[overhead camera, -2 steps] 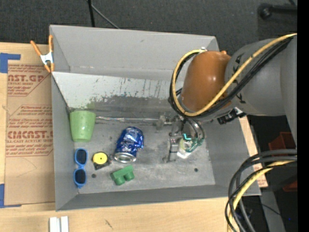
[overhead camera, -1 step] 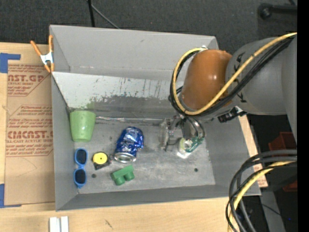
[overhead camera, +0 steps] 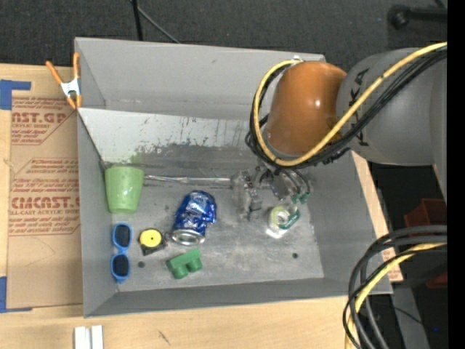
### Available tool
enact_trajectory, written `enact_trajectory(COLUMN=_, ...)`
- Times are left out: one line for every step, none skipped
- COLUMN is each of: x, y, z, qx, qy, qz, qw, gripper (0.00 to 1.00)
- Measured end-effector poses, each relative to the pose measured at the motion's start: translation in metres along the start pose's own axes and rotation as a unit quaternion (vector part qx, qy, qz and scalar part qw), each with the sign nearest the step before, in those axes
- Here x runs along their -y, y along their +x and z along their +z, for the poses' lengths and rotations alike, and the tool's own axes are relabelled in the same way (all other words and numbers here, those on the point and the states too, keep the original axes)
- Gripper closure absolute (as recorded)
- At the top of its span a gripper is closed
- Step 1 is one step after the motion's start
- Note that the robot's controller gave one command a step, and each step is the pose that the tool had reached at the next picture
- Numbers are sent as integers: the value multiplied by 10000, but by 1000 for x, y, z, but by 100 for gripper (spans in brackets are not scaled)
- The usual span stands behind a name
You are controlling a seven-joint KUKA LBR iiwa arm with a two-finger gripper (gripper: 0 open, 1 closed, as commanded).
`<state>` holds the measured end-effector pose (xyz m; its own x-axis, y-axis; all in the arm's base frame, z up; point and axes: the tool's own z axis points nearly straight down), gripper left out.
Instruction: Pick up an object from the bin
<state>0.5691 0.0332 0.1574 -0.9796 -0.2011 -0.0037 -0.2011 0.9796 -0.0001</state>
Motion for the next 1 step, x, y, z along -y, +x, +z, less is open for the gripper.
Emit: enact_trajectory(x=0, y=-25, z=-98, qx=45, qy=10, qz=24, qw=10000, gripper=100)
